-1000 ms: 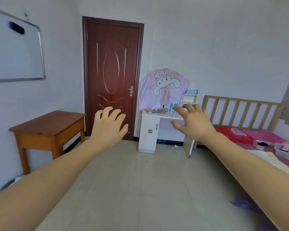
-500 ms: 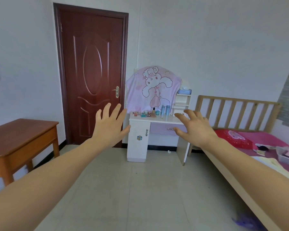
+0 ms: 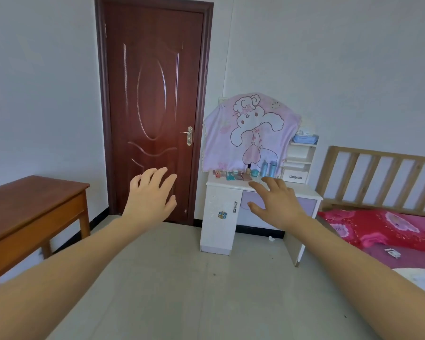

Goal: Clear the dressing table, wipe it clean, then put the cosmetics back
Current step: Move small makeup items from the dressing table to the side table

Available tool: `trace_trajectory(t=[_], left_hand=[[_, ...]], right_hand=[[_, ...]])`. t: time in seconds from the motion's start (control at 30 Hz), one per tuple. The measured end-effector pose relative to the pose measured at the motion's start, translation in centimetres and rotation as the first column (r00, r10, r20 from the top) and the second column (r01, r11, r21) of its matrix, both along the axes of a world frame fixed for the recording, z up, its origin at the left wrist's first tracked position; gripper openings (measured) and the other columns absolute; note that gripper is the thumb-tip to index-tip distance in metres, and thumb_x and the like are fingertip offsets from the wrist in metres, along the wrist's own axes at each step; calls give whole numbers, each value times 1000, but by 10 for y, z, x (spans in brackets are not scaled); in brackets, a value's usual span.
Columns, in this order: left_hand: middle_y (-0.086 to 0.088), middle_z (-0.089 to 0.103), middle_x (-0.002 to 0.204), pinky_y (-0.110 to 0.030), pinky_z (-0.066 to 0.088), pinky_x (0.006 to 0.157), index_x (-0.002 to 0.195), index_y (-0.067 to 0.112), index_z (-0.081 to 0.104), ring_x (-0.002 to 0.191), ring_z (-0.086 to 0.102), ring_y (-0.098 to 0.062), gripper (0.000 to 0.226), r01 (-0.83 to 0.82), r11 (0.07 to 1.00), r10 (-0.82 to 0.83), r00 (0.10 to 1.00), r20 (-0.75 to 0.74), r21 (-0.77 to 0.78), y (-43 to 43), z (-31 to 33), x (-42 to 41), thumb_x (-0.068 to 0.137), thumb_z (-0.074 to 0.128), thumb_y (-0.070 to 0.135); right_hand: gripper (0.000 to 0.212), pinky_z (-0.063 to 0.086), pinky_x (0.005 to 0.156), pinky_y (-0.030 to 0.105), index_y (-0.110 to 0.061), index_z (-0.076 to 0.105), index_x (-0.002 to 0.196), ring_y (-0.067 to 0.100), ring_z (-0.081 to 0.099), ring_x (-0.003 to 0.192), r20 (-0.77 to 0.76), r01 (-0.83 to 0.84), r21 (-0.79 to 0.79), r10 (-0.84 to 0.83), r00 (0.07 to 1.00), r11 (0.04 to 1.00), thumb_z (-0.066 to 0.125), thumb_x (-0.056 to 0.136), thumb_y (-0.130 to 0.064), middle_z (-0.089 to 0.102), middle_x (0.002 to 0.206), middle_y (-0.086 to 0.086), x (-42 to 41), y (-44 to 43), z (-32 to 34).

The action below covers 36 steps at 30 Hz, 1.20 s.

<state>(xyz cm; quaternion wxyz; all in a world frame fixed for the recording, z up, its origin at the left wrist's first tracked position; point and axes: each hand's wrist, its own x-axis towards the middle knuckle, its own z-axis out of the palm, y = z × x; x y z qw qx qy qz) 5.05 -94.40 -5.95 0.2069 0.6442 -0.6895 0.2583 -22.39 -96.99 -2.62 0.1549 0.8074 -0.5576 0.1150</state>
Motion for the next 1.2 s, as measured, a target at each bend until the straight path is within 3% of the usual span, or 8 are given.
trace_trajectory(t=[0.23, 0.33, 0.47, 0.7, 0.83, 0.93, 1.07, 1.2], left_hand=[[-14, 65, 108, -49, 49, 77, 106, 8, 65, 99, 61, -36, 50, 8, 998, -12, 998, -64, -57, -140, 17, 32, 75, 34, 33], [-14, 66, 105, -47, 51, 74, 103, 8, 67, 95, 63, -35, 43, 44, 999, -47, 994, -96, -31, -195, 6, 24, 73, 44, 30], [-12, 67, 102, -43, 51, 73, 101, 9, 68, 93, 65, -31, 49, 103, 994, -102, 993, -52, 19, -261, -25, 10, 74, 35, 33], [-12, 67, 101, -41, 51, 69, 99, 9, 68, 91, 65, -31, 47, 83, 996, -82, 994, -66, 14, -389, -27, -20, 72, 37, 32], [-14, 66, 103, -45, 50, 72, 101, 8, 66, 93, 64, -34, 41, 106, 994, -109, 987, -115, -33, -457, -9, -50, 71, 46, 27], [-17, 63, 111, -49, 48, 78, 108, 6, 64, 102, 60, -37, 42, 133, 991, -137, 962, -238, -31, -499, -10, -64, 71, 53, 25], [-15, 61, 118, -50, 46, 83, 113, 8, 63, 108, 57, -36, 47, 118, 993, -104, 953, -284, 31, -542, -43, -58, 80, 40, 34], [-12, 45, 138, -46, 32, 101, 129, 10, 51, 129, 38, -31, 43, 59, 992, -15, 928, -372, 107, -597, -72, -35, 88, 55, 23]], right_hand=[[53, 31, 101, 40, -24, 31, 140, 27, 26, 131, 29, 1, -44, 0, 1000, 999, 44, 92, -42, 32, 143, 8, 28, -127, 21], [54, 29, 103, 39, -24, 29, 141, 26, 23, 134, 42, 29, 8, -29, 999, 1000, 43, 92, -43, 25, 148, 7, 28, -172, 9], [54, 27, 105, 39, -25, 25, 142, 25, 18, 137, -57, 95, 85, -91, 994, 992, 39, 93, -44, 21, 150, 5, 13, -231, -18], [56, 28, 104, 39, -27, 22, 143, 27, 22, 134, 27, 115, 60, -117, 993, 991, 42, 93, -42, 27, 147, 6, -27, -351, -24], [55, 29, 103, 38, -26, 24, 143, 26, 24, 134, 30, 83, 59, -85, 996, 995, 41, 93, -42, 28, 146, 5, -43, -425, -20], [53, 31, 102, 37, -23, 28, 141, 26, 26, 132, 84, 46, 74, -52, 995, 996, 42, 93, -40, 29, 146, 5, -42, -481, -26], [51, 29, 103, 37, -24, 29, 141, 25, 25, 133, 83, -8, 175, -7, 997, 984, 40, 94, -40, 26, 148, 4, -26, -542, -60], [49, 29, 102, 34, -24, 30, 140, 23, 28, 131, 80, -37, 223, 20, 997, 974, 39, 94, -38, 33, 144, 3, -8, -604, -89]])
